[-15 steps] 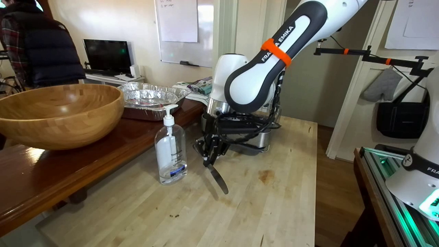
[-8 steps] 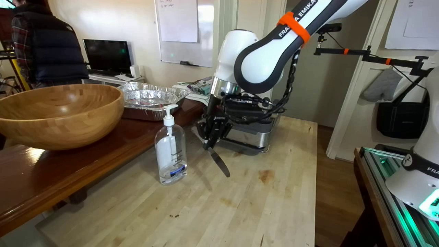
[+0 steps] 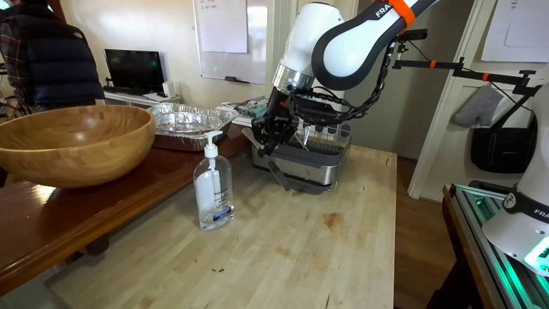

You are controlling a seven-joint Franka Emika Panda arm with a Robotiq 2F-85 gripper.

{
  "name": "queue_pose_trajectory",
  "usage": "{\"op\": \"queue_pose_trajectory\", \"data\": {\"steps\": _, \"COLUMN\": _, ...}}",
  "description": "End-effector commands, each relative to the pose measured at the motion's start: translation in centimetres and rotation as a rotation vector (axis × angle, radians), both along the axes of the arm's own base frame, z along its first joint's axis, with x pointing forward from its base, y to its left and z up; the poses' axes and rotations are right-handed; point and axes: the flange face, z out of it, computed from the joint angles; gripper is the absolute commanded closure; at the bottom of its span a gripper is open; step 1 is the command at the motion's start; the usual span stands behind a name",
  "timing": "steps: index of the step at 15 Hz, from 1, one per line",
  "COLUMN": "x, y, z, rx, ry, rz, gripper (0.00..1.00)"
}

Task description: Put the knife inside the drying rack.

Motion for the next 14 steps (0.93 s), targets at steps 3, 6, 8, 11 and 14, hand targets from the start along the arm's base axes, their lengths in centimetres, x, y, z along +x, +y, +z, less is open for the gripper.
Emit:
{"op": "queue_pose_trajectory", "data": {"steps": 3, "x": -1.6, "y": -2.0, "z": 2.6, "rx": -0.052, "ry": -0.093, "rz": -0.054, "gripper": 0.95}}
{"op": "queue_pose_trajectory", "data": {"steps": 6, "x": -1.3, "y": -3.2, "z": 3.2, "rx": -0.074, "ry": -0.156, "rz": -0.09, "gripper": 0.95}}
{"op": "queue_pose_trajectory", "data": {"steps": 8, "x": -0.8, "y": -3.9, "z": 3.5, "rx": -0.088, "ry": -0.208, "rz": -0.111, "gripper": 0.95}}
{"op": "queue_pose_trajectory", "data": {"steps": 11, "x": -0.2, "y": -4.9, "z": 4.0, "rx": -0.113, "ry": -0.271, "rz": -0.129, "gripper": 0.95}}
{"op": "queue_pose_trajectory", "data": {"steps": 14, "x": -0.1, "y": -5.9, "z": 4.8, "rx": -0.146, "ry": -0.32, "rz": -0.147, "gripper": 0.95}}
